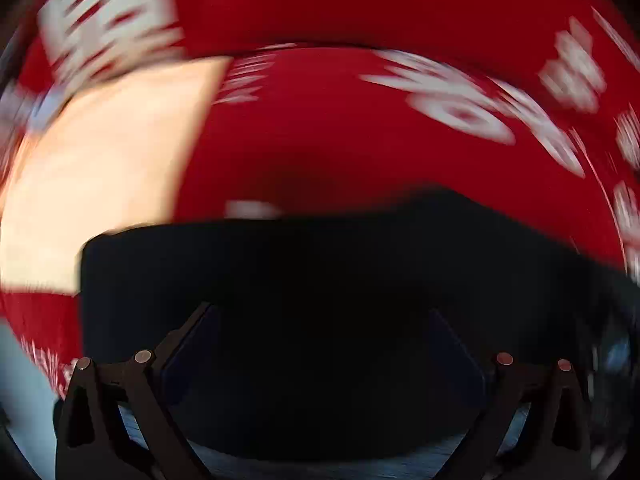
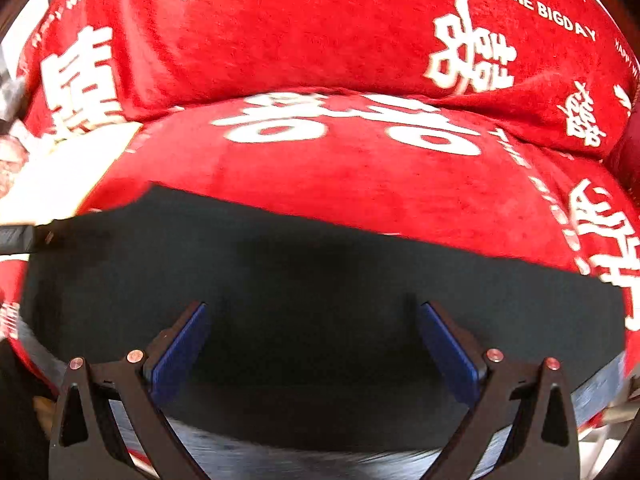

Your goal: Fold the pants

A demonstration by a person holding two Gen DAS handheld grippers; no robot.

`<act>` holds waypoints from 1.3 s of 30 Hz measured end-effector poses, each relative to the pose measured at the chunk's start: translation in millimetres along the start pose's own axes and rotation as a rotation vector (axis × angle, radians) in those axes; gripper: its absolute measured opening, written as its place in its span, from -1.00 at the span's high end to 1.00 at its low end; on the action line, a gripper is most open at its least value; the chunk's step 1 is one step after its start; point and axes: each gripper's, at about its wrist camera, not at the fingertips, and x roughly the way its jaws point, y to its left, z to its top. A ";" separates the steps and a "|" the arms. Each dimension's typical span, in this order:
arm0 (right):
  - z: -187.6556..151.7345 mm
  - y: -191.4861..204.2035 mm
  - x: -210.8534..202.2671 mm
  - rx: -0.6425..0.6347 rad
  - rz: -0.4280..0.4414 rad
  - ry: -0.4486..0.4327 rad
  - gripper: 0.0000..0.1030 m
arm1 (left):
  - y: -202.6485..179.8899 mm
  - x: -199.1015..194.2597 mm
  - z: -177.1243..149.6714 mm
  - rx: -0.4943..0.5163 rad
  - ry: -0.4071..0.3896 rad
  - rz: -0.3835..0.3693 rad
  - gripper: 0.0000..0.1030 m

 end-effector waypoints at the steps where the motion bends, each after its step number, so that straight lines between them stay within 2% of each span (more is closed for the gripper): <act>1: 0.3 -13.1 1.5 0.014 -0.017 0.008 -1.00 | -17.8 -2.4 -6.3 0.028 0.002 -0.008 -1.00; 3: -1.9 -58.0 3.5 0.072 -0.062 0.018 -1.00 | -55.9 1.7 -7.4 0.088 0.023 -0.034 -1.00; 5: -4.0 -109.7 2.0 0.149 -0.082 0.003 -1.00 | -89.0 9.8 -8.6 0.133 0.045 -0.023 -1.00; 7: -4.8 -148.6 4.2 0.211 -0.090 0.009 -1.00 | -97.8 20.5 -8.9 0.153 0.064 0.004 -1.00; 9: -8.7 -190.8 5.8 0.285 -0.058 -0.001 -1.00 | -105.1 27.5 0.9 0.143 0.059 0.019 -1.00; 12: -15.9 -232.2 7.4 0.323 -0.106 0.006 -1.00 | -106.8 29.5 9.6 0.112 0.074 0.017 -1.00; 15: -24.2 -254.7 -2.2 0.420 -0.123 0.014 -1.00 | -112.6 15.6 6.9 0.092 0.040 0.020 -1.00; 16: -26.9 -255.4 -8.2 0.437 -0.110 -0.002 -1.00 | -118.4 14.4 7.3 0.100 0.041 0.018 -1.00; 18: -38.2 -241.3 -30.1 0.421 -0.021 -0.062 -1.00 | -137.6 11.0 -2.1 0.117 0.064 -0.005 -1.00; 22: -75.2 -187.3 -63.0 0.262 0.064 -0.107 -1.00 | -169.4 0.9 -38.1 0.201 0.079 -0.027 -1.00; 26: -103.8 -160.3 -53.7 0.184 0.085 -0.100 -1.00 | -185.3 4.6 -54.9 0.287 0.047 0.043 -1.00; 27: -108.4 -162.1 -37.4 0.204 0.099 -0.053 -1.00 | -183.9 5.8 -54.1 0.278 0.048 0.037 -1.00; 29: -109.9 -158.8 -37.6 0.179 0.060 -0.091 -1.00 | -176.8 5.8 -48.9 0.236 0.081 0.011 -1.00; 31: -104.1 -159.5 -48.3 0.175 0.089 -0.096 -1.00 | -173.8 -0.2 -48.8 0.221 0.068 0.022 -1.00; 32: -103.2 -163.6 -55.8 0.189 0.109 -0.131 -1.00 | -174.5 -4.0 -49.6 0.226 0.047 0.029 -1.00; 34: -102.5 -178.1 -65.7 0.228 0.078 -0.200 -1.00 | -183.3 -3.8 -54.1 0.254 0.052 0.026 -1.00; 36: -100.9 -197.9 -53.7 0.290 0.040 -0.169 -1.00 | -192.6 -1.8 -58.5 0.279 0.042 0.053 -1.00; 38: -100.8 -220.2 -33.6 0.357 0.056 -0.119 -1.00 | -197.8 -2.9 -57.9 0.286 0.036 0.074 -1.00; 39: -100.1 -227.5 -36.7 0.355 0.054 -0.166 -1.00 | -199.2 -4.5 -56.1 0.285 0.045 0.081 -1.00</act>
